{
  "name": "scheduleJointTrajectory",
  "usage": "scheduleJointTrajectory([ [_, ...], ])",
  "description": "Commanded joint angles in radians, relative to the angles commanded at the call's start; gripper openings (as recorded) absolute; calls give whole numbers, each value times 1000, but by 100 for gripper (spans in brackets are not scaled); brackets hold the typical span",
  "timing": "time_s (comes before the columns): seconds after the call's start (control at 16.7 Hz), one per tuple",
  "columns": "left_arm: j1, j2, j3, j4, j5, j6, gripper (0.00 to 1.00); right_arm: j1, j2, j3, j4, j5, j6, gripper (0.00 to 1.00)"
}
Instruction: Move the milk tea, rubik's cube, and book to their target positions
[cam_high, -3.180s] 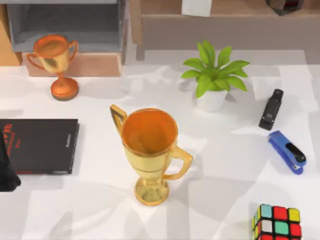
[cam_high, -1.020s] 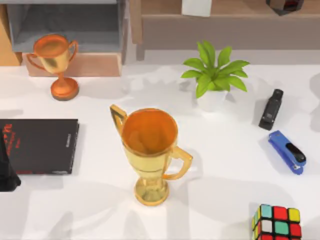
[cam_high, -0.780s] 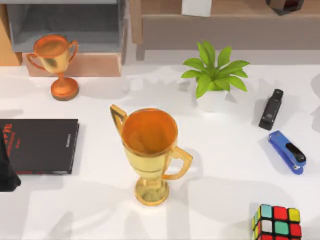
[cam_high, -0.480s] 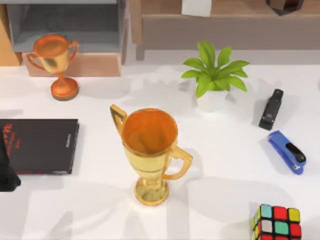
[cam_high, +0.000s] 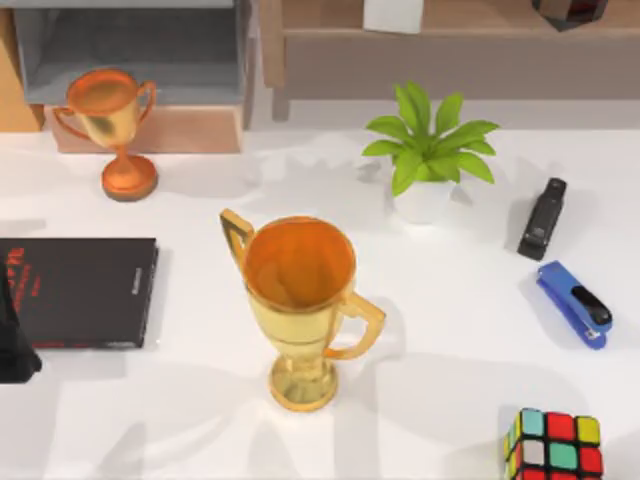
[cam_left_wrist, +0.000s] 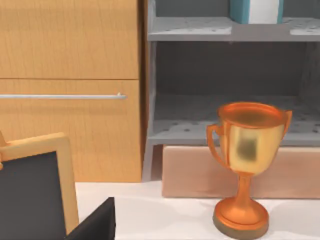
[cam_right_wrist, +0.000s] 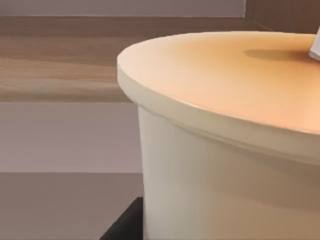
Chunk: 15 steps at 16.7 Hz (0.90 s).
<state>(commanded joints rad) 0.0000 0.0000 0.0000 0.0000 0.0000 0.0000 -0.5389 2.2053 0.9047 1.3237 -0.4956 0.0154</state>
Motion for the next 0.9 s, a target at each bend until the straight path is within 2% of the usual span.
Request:
scheduleJointTrajectory([
  [0.6, 0, 0, 0, 0, 0, 0, 100, 0, 0, 0, 0, 0, 0, 98],
  [0.9, 0, 0, 0, 0, 0, 0, 100, 0, 0, 0, 0, 0, 0, 100],
])
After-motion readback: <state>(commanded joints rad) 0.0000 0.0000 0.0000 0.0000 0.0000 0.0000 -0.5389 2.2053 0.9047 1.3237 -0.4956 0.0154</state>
